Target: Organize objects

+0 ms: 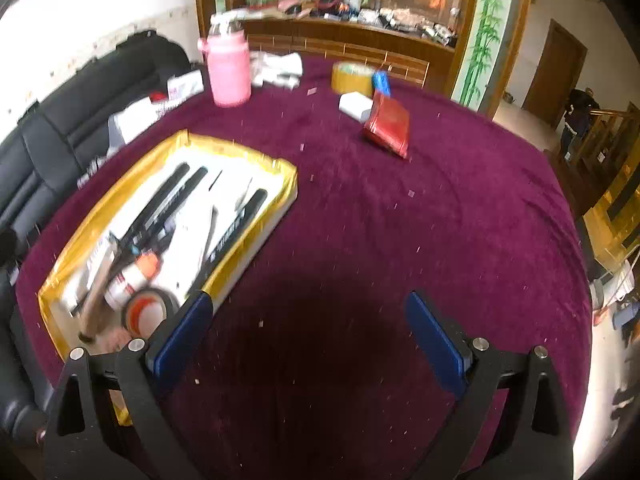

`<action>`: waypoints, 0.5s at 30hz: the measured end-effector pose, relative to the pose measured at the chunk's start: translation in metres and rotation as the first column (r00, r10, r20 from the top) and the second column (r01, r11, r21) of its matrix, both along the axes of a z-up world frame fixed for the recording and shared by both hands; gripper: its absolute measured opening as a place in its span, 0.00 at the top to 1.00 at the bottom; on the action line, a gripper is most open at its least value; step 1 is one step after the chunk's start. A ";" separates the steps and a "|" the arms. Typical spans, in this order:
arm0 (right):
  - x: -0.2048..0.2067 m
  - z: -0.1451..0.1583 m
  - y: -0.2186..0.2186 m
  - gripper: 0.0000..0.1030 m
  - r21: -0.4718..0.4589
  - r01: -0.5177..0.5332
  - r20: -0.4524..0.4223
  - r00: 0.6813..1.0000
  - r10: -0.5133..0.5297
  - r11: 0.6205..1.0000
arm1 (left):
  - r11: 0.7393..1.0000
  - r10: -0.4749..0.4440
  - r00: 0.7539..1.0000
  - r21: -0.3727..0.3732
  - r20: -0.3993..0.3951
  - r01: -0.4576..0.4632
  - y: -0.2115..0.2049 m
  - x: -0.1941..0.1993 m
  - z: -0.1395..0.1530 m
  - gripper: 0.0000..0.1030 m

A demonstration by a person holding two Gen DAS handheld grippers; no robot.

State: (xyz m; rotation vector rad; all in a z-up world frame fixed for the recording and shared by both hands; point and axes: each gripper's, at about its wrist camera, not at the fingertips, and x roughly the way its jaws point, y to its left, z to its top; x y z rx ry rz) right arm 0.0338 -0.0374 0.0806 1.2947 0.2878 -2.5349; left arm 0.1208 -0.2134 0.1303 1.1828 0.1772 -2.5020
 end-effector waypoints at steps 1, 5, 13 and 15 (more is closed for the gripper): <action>0.002 -0.004 -0.002 0.05 0.013 -0.009 0.011 1.000 0.009 1.000 | 1.000 -0.006 1.000 0.015 0.028 0.006 0.001 -0.002 -0.009 0.01; 0.016 -0.016 -0.016 0.05 0.070 -0.065 0.037 0.997 0.063 0.995 | 0.998 -0.007 0.994 0.062 0.112 0.000 -0.001 -0.007 -0.034 0.01; 0.030 -0.026 -0.039 0.05 0.146 -0.128 0.047 0.991 0.123 0.981 | 0.994 0.004 0.986 0.104 0.164 -0.022 -0.024 -0.009 -0.054 0.01; 0.032 -0.025 -0.044 0.05 0.158 -0.133 0.043 0.991 0.128 0.979 | 0.994 -0.005 0.986 0.110 0.167 -0.013 -0.027 -0.011 -0.055 0.01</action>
